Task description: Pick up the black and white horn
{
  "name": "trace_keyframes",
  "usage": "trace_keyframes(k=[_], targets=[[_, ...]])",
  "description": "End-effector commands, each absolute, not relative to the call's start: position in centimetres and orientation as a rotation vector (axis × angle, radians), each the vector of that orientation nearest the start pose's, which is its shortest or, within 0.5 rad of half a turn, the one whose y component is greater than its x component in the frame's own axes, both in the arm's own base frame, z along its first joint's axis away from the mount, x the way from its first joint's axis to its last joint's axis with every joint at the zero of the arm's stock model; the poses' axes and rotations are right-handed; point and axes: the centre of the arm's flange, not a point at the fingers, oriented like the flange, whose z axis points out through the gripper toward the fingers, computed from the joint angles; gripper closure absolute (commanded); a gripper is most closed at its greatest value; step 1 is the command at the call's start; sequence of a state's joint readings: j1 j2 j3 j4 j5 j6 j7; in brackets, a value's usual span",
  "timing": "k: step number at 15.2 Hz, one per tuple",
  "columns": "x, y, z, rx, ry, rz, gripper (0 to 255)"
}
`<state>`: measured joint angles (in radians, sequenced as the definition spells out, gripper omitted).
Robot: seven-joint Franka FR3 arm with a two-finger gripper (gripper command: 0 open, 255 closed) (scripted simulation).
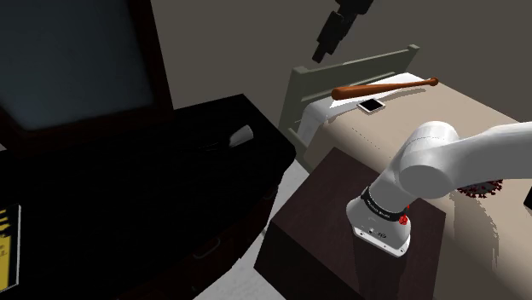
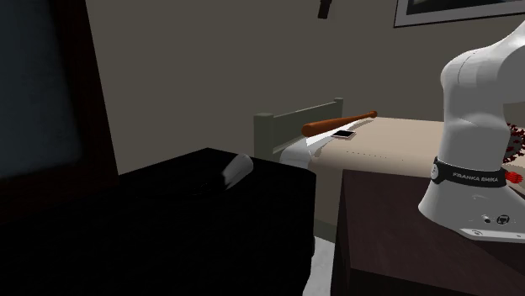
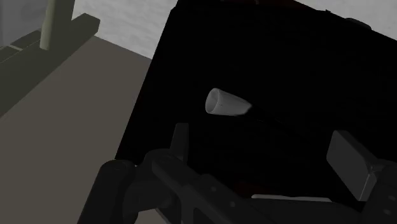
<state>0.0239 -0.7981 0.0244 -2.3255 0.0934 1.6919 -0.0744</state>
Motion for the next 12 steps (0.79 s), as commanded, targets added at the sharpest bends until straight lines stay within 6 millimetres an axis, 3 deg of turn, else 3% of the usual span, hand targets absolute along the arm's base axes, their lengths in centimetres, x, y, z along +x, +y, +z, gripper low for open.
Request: trace_keyframes(k=[1,12], targets=[[31.5,2.7,62.1,-3.053,-0.173,-0.254,0],[41.7,6.0,51.7,-3.001,-0.731,-0.2,0]])
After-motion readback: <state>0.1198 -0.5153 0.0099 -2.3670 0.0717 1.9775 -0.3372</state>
